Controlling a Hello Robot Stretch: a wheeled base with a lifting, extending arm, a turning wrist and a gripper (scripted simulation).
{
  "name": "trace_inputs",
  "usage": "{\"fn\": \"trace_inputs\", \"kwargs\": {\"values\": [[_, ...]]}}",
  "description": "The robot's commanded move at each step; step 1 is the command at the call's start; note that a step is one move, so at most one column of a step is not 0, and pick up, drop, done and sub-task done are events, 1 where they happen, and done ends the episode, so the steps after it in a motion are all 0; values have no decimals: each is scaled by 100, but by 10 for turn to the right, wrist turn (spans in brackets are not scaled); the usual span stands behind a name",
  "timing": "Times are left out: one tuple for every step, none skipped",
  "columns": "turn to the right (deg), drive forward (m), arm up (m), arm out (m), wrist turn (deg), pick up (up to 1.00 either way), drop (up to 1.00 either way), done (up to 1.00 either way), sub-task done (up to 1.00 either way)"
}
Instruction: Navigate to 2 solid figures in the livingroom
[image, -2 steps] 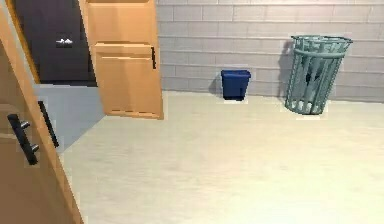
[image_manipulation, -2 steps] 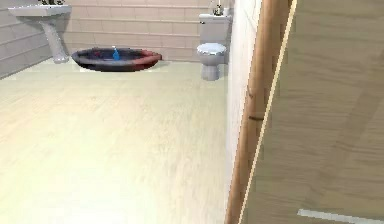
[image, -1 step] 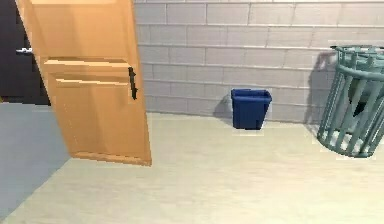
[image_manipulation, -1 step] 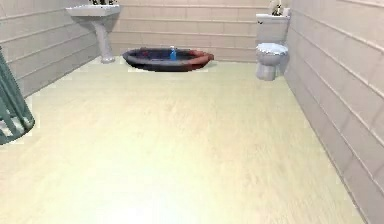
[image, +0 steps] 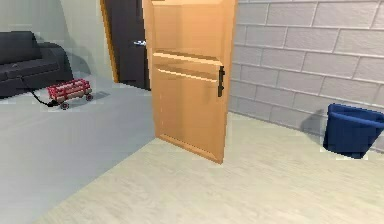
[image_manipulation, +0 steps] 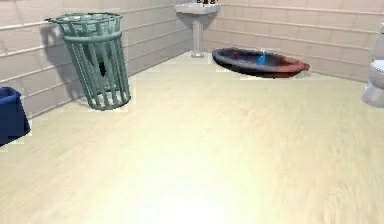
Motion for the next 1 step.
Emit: {"fn": "trace_inputs", "kwargs": {"values": [[0,10,0,0,0,0,0,0,0]]}}
